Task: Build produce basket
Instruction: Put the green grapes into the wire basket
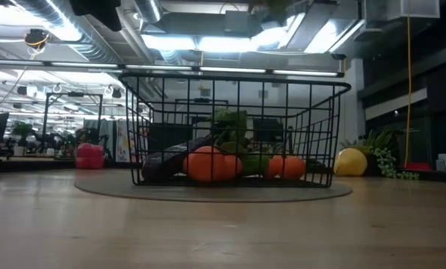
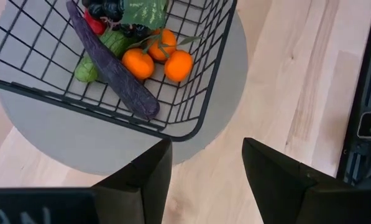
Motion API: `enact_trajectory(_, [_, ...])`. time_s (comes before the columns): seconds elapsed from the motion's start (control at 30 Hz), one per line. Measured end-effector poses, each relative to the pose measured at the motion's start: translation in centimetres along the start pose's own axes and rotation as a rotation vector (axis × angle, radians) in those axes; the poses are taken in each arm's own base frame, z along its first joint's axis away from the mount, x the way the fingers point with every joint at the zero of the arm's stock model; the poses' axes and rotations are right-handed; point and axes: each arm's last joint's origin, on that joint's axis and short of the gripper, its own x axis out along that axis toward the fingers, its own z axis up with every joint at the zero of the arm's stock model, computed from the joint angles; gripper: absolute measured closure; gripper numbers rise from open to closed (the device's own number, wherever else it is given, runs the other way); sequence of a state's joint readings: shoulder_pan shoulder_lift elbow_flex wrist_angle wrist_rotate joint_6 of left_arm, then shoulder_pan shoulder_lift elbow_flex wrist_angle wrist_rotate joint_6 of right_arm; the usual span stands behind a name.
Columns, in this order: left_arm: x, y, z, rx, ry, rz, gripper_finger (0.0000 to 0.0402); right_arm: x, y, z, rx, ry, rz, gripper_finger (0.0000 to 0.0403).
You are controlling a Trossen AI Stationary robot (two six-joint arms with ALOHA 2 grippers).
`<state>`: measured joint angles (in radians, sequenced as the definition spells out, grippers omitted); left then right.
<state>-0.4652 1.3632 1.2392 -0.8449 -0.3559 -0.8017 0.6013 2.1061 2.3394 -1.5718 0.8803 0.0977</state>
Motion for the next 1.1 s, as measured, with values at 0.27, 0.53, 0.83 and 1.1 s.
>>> enact_trajectory(0.27, [0.0,0.0,0.0,0.0,-0.009,0.009,0.0212,-2.3,-6.4,-2.3,0.17,-0.061,-0.2,0.0401])
enact_trajectory(0.53, [0.1,0.3,0.3,-0.017,-0.034,0.038,0.0212,-4.1,-13.5,-6.4,0.457,-0.087,-0.162,0.04])
enact_trajectory(0.83, [-2.9,2.8,-1.0,0.038,-0.042,0.228,0.021,-3.4,-17.7,-9.3,0.658,-0.055,0.009,0.0401])
enact_trajectory(1.1, [-8.6,6.7,-1.8,-0.052,-0.195,0.245,0.0209,-1.3,-17.8,-9.5,0.66,0.021,-0.005,0.0399])
